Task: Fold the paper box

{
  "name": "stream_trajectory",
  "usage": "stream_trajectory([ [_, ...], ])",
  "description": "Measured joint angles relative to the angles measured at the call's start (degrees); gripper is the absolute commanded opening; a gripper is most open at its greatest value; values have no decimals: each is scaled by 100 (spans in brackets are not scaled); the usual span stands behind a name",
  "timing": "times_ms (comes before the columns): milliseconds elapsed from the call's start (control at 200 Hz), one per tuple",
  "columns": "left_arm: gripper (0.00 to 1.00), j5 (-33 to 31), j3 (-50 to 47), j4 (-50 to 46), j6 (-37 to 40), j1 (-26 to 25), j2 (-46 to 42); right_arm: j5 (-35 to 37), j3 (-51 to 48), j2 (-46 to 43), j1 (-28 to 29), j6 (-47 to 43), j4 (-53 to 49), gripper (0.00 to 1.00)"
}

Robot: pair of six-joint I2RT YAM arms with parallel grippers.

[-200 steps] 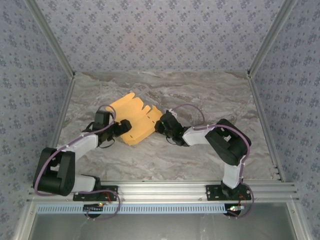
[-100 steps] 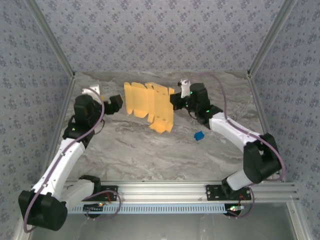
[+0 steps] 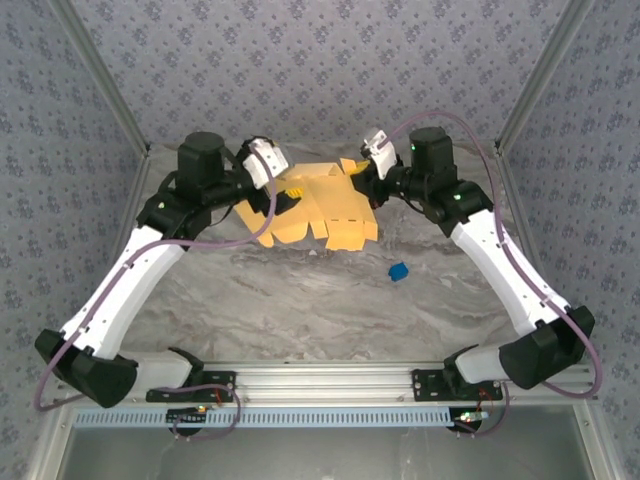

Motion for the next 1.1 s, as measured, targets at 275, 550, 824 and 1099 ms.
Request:
stream_trajectory([
  [275, 88, 308, 525, -1069, 1279, 0, 636, -282, 44, -144, -39, -435, -706, 0],
  [550, 78, 621, 734, -1298, 1576, 0, 1191, -531, 133, -144, -39, -481, -874, 0],
  [824, 51, 946, 750, -1316, 1587, 0, 1276, -664, 225, -142, -44, -629, -1069, 0],
  [1099, 24, 1526, 922, -1471, 1335, 105, 1287, -669, 227, -142, -55, -1086, -1281, 0],
])
